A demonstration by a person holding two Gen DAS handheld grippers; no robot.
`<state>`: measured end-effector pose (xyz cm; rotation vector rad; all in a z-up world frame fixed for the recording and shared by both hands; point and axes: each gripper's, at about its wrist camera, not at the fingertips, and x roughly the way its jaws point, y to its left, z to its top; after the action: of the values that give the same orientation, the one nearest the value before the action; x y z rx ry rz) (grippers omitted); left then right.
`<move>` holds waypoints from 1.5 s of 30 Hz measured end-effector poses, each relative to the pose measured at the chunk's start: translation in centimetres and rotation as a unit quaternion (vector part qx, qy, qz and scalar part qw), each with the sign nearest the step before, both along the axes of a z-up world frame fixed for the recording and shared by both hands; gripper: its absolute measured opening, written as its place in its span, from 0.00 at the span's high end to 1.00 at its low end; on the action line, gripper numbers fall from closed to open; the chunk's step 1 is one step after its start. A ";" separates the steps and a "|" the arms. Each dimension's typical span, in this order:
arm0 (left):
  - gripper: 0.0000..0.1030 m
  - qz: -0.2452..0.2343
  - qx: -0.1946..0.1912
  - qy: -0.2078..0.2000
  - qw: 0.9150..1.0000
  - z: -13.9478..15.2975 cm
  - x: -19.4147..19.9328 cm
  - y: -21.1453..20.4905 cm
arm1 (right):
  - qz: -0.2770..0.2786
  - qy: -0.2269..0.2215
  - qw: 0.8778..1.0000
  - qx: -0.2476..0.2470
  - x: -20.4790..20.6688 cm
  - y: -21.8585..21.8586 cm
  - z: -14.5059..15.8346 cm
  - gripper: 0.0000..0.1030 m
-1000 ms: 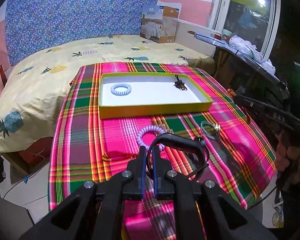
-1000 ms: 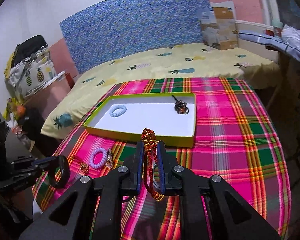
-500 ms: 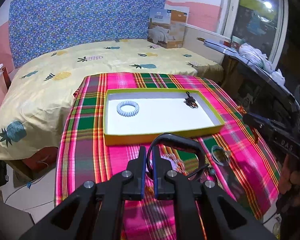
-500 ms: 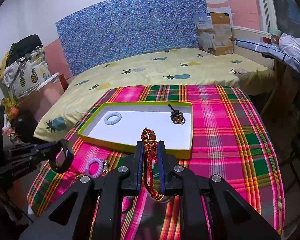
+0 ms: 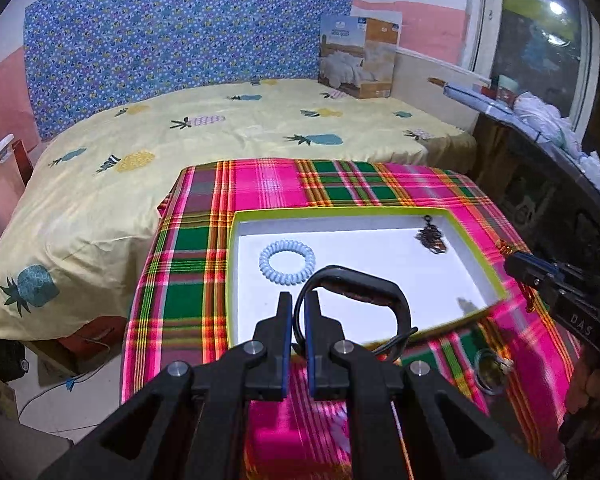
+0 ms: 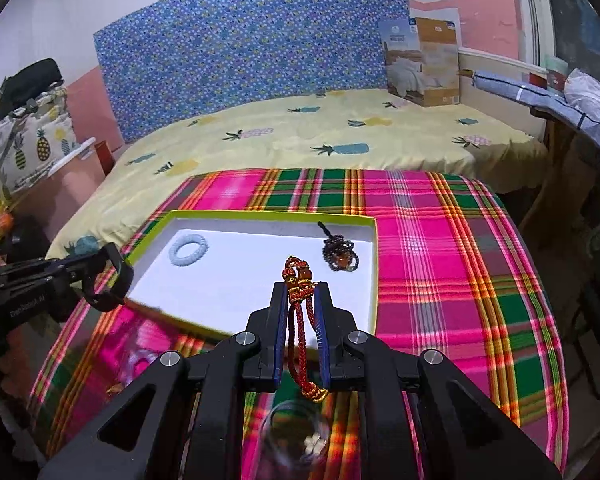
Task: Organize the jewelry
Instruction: 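Lower the watch band and red tassel into the box and open both tools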
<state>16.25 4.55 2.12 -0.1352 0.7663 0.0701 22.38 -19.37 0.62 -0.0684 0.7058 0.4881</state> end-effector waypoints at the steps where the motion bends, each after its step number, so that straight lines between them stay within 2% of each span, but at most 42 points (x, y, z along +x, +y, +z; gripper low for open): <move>1: 0.94 0.002 0.000 0.003 1.000 -0.3 0.4 0.2 | -0.001 0.003 1.000 -0.002 0.4 0.1 -0.2 0.87; 17: 0.94 0.017 0.013 0.052 0.998 -4.2 5.2 1.2 | -0.025 0.056 0.997 -0.041 6.2 1.1 -4.7 0.87; 30: 0.93 0.023 0.017 0.066 0.997 -5.1 6.1 1.3 | -0.016 0.065 0.996 -0.066 7.0 2.7 -5.4 0.86; 33: 0.91 0.023 0.018 0.064 0.998 -5.0 5.9 1.3 | -0.017 0.068 0.996 -0.058 7.0 2.5 -5.2 0.83; 35: 0.82 0.023 0.015 0.058 0.998 -4.7 5.6 1.4 | -0.017 0.068 0.996 -0.052 6.9 2.4 -5.1 0.81; 37: 0.76 0.024 0.012 0.050 0.998 -4.3 5.2 1.4 | -0.017 0.064 0.997 -0.050 6.6 2.3 -4.9 0.74; 40: 0.75 0.025 0.014 0.045 0.999 -3.7 4.7 1.2 | -0.016 0.060 0.997 -0.047 5.8 2.2 -4.4 0.64; 45: 0.75 0.023 0.019 0.035 0.999 -2.6 3.0 0.8 | -0.017 0.057 0.997 -0.040 4.0 1.7 -3.6 0.64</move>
<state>19.23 5.31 -0.48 -0.1144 0.8309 0.1333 26.41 -17.65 -2.94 -0.1036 0.8363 0.4328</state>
